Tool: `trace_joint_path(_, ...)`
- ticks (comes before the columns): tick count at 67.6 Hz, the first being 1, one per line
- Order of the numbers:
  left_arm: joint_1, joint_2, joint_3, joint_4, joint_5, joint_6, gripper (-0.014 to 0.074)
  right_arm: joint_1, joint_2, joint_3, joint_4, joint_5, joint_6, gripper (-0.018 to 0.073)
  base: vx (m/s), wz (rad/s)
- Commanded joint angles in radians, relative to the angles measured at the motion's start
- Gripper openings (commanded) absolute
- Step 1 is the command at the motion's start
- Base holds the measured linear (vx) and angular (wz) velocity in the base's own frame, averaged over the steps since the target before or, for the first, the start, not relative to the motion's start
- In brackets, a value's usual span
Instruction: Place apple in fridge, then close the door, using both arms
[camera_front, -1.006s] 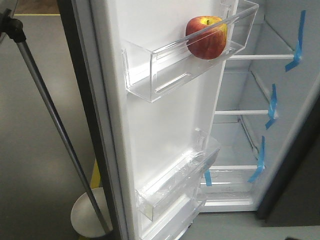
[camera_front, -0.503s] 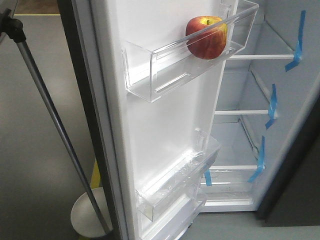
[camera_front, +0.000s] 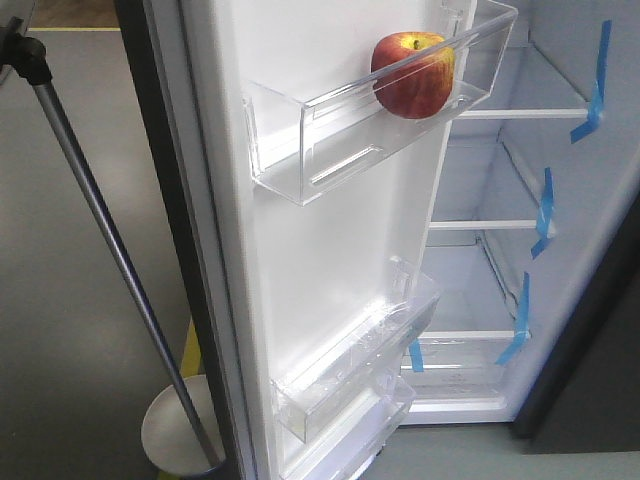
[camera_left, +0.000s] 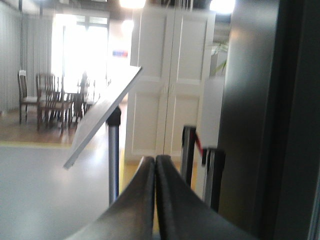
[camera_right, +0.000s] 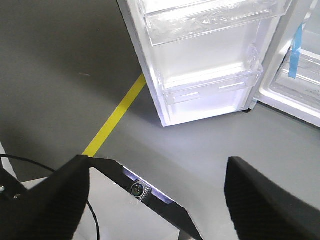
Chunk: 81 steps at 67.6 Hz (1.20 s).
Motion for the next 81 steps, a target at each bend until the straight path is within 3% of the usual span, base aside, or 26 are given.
trace_joint_path(1,-0.002,0.145,-0.154,0.03,0.112,-0.01,-0.0006,-0.004,0.013,-0.021,0.008,-0.032,-0.007,0.0535,0.0,0.0)
trace_joint_path(14,-0.002,0.419,-0.373,0.071,0.376,0.016,-0.0006,-0.004,0.013,-0.021,0.008,-0.032,-0.007,0.0535,0.0,0.0)
trace_joint_path(42,-0.002,0.99,-0.684,0.023,0.627,0.025,-0.0006,-0.004,0.013,-0.021,0.008,-0.032,-0.007,0.0535,0.0,0.0)
trace_joint_path(49,-0.002,1.108,-0.745,-0.044,0.634,0.1,-0.0006,-0.004,0.013,-0.021,0.008,-0.032,-0.007,0.0535,0.0,0.0)
trace_joint_path(57,-0.002,1.22,-0.818,-0.185,0.615,0.217,-0.0006,-0.004,0.013,-0.021,0.008,-0.032,-0.007,0.0535,0.0,0.0)
trace_joint_path(81,-0.002,1.438,-1.019,-0.601,0.544,0.462,-0.0006,-0.004,0.013,-0.021,0.008,-0.032,-0.007,0.0535,0.0,0.0)
